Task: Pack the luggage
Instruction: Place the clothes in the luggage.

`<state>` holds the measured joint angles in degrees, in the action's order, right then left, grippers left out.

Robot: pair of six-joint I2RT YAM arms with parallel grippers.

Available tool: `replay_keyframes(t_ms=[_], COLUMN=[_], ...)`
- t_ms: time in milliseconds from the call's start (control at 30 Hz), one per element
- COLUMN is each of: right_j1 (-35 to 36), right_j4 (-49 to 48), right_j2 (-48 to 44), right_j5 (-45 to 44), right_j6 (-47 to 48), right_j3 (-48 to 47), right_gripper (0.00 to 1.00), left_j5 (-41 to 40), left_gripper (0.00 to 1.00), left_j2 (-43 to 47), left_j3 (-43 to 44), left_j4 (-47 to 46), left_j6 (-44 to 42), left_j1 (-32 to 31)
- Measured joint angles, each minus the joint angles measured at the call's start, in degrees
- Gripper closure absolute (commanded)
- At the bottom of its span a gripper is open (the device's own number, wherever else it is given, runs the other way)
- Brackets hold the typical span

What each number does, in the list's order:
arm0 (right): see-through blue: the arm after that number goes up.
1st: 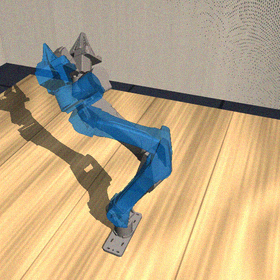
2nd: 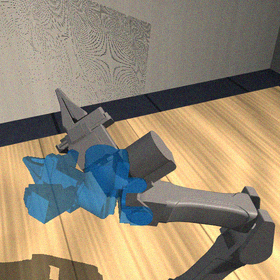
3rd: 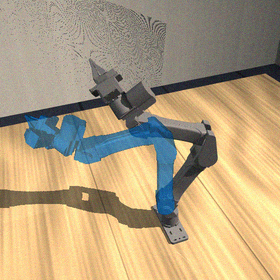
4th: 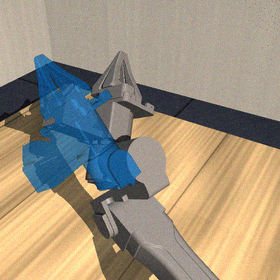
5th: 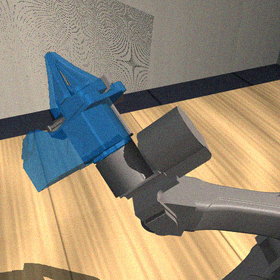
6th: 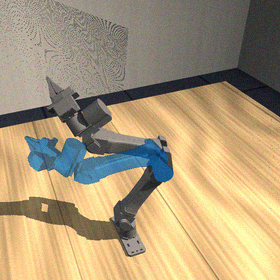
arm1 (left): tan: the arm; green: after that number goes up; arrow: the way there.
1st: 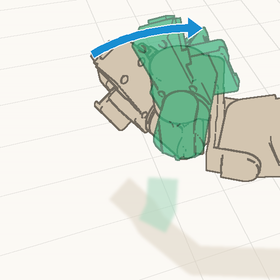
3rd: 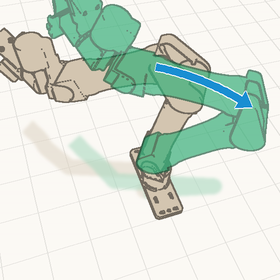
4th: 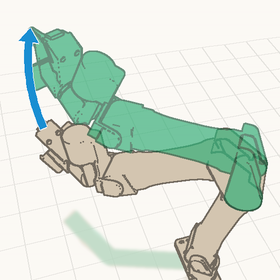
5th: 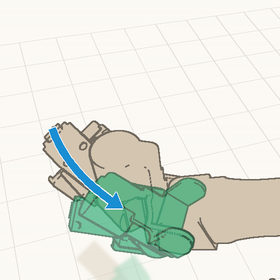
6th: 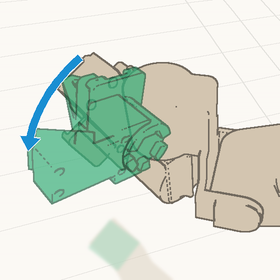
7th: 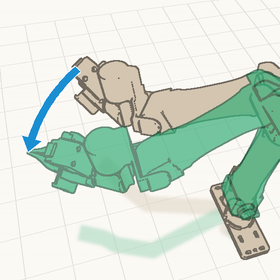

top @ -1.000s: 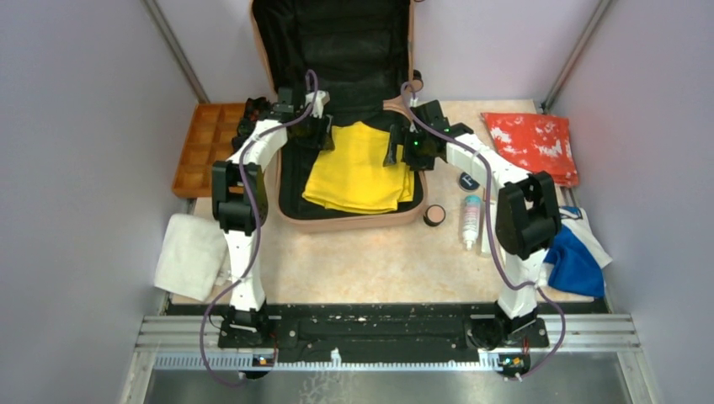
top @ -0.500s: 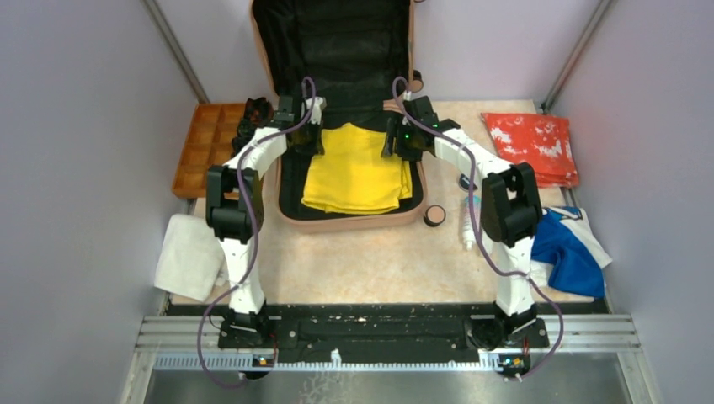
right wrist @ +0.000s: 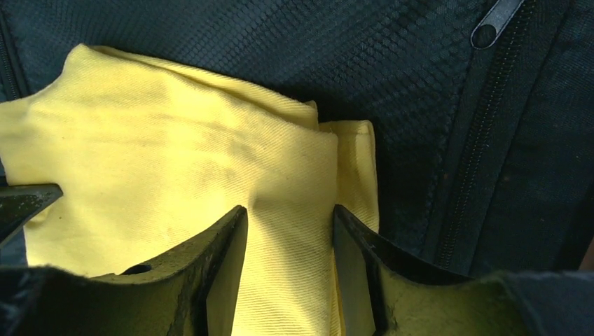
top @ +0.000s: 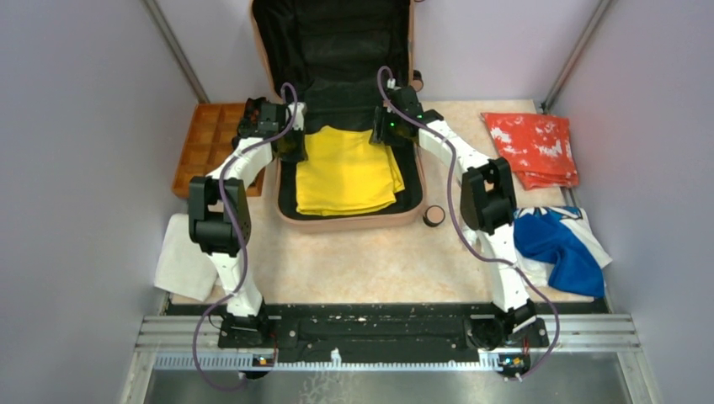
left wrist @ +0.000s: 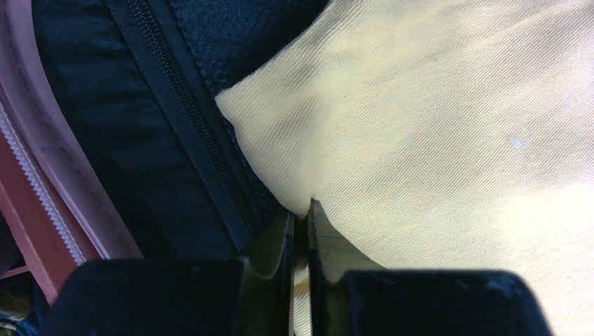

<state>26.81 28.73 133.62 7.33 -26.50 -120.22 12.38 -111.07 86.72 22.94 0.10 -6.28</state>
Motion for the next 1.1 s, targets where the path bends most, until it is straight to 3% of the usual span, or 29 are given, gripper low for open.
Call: replay_keyframes(t_ms=[33,67,133,233,400,567,667,900,1100], right_j1=[0.04,0.07,0.09,0.07,0.09,1.29,3.02,4.81,4.81], right_j4=[0.17,0.39,0.63,-0.63,-0.52,-2.23,-4.46,-5.03,-3.78], right_j2=[-0.02,-0.02,-0.17,-3.02,-10.08,-15.89,-17.22,-15.47,-12.26], right_j5=[-0.15,-0.55,-2.05,-4.98,-6.8,-2.43,0.57,1.31,-1.2], right_j6=[0.02,0.04,0.02,-0.11,-0.13,-0.48,-1.07,-2.6,-4.04], right_j3=[-0.02,-0.02,0.55,5.99,11.08,11.08,13.16,24.74,24.26], right_gripper=[0.44,0.41,0.41,0.43,0.5,0.79,0.87,0.91,0.86], left_j5=[0.2,0.39,0.35,0.9,0.61,2.43,4.94,6.47,3.56], left_gripper=[0.56,0.46,0.31,0.17,0.14,0.17,0.19,0.22,0.23], left_j2=[-0.09,-0.11,-0.11,-0.02,1.27,3.41,5.09,6.29,7.23], left_j3=[0.24,0.28,0.31,0.35,0.83,2.71,2.32,-5.64,-9.49], left_j4=[0.22,0.24,0.2,0.22,0.76,3.02,4.68,4.81,2.01], left_j6=[-0.17,-0.37,-1.07,-1.55,-3.72,-6.25,-8.28,-15.08,-18.88], left_j1=[0.04,0.09,0.28,0.5,0.39,2.27,2.71,0.92,-1.14])
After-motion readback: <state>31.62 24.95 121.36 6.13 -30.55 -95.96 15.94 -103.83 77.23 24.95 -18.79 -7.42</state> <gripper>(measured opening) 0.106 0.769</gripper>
